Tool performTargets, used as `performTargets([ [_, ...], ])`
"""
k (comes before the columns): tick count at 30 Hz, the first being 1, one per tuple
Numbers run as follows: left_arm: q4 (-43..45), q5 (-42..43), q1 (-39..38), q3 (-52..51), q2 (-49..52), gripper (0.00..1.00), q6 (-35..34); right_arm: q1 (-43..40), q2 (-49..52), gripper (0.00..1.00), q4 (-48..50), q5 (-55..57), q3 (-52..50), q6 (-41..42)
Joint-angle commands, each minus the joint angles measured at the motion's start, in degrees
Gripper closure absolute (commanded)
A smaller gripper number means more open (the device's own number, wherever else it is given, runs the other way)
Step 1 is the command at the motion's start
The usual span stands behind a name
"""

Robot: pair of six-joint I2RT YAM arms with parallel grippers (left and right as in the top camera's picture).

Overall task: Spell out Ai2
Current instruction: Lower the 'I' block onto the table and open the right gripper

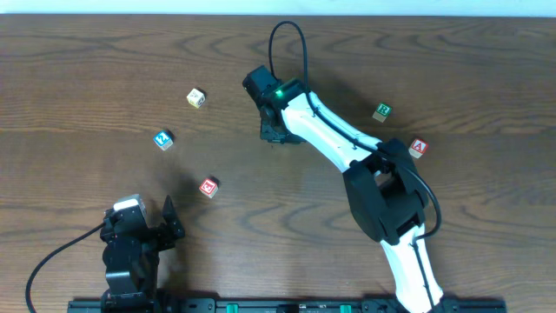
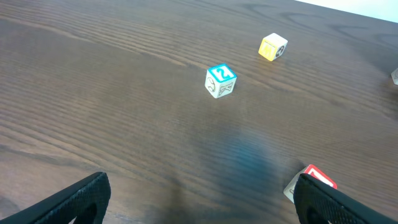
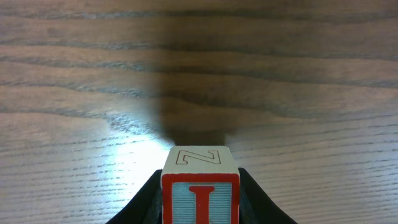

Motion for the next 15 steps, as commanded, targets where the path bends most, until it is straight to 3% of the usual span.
performTargets([
  [1, 0.1, -0.2, -0.2, -0.9, -0.3, 0.05, 0.5, -1.0, 0.0, 0.94, 0.0, 0.7, 0.5, 0.2],
  [15, 0.1, -0.2, -0.2, -0.9, -0.3, 0.04, 0.5, -0.8, 0.0, 0.9, 0.8, 1.1, 0.5, 0.2],
])
